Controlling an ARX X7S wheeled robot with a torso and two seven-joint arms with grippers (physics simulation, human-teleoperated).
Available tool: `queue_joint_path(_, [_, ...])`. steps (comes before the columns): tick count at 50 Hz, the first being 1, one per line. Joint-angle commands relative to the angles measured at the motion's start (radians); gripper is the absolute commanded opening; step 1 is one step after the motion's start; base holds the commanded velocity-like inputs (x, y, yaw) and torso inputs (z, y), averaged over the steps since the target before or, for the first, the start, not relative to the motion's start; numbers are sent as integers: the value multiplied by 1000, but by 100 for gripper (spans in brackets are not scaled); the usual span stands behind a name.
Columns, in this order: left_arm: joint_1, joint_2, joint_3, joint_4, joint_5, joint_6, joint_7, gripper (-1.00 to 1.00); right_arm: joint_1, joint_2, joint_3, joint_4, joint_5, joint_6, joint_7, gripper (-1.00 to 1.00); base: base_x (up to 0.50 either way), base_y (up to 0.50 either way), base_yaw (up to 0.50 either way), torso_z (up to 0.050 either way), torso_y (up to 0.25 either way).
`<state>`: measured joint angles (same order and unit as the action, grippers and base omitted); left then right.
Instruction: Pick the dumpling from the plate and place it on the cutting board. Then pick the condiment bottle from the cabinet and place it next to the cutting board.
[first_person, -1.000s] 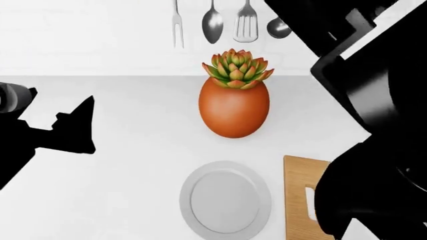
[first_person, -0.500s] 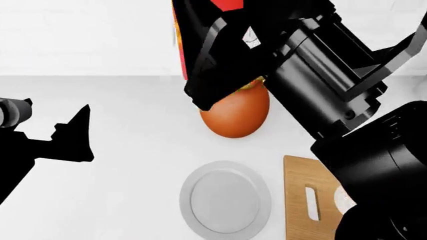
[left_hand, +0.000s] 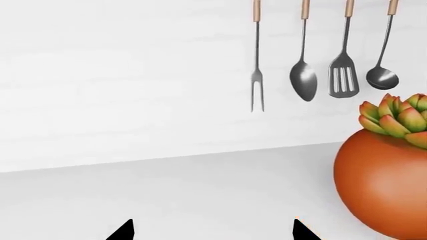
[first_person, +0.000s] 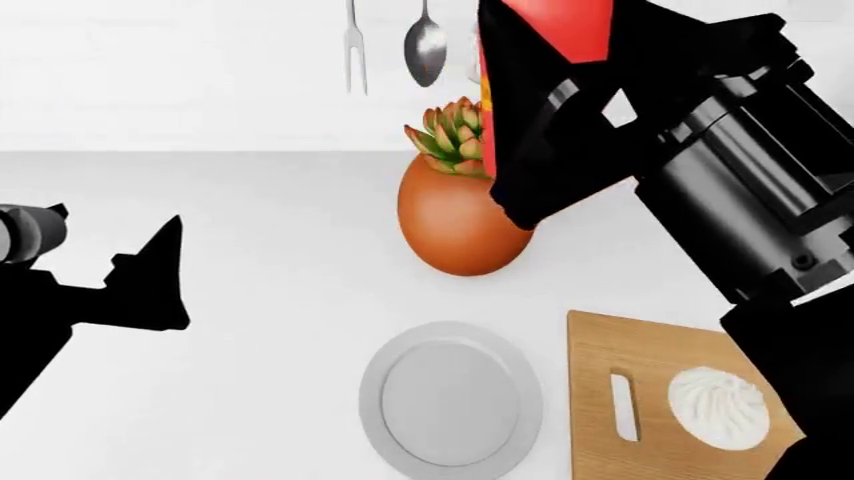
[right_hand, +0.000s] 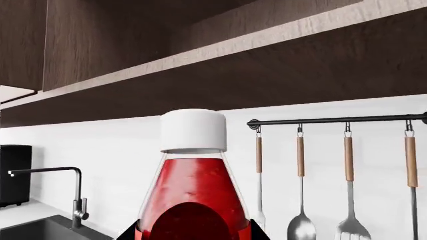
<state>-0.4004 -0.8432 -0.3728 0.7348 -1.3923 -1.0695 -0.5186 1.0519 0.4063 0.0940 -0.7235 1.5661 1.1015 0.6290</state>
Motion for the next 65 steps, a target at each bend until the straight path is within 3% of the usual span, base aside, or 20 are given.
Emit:
queue_joint_path(1, [-21,-2,21,-3,-15,-2,-12,100,30,102,27,-2,99,23,96,-100,0,0,0,0,0])
queue_joint_path(18, [-9,14,48,-5,25,10,9,100,-66,228,96,-30,-41,58,9,-100,0,0,0,0,1])
queue_joint_path(37, [-12,26,76,-12,45,21,17,100,-208,269,134,-27,-270,9,-119,-100,0,0,0,0,0])
queue_joint_path(53, [2,33,83,-16,61,32,26,100,-400,230,-3,7,-641,-177,-274,-100,0,0,0,0,0])
queue_joint_path(65, [6,35,95,-19,73,37,30,100,-456,299,-62,66,-795,-226,-311,-100,0,0,0,0,1])
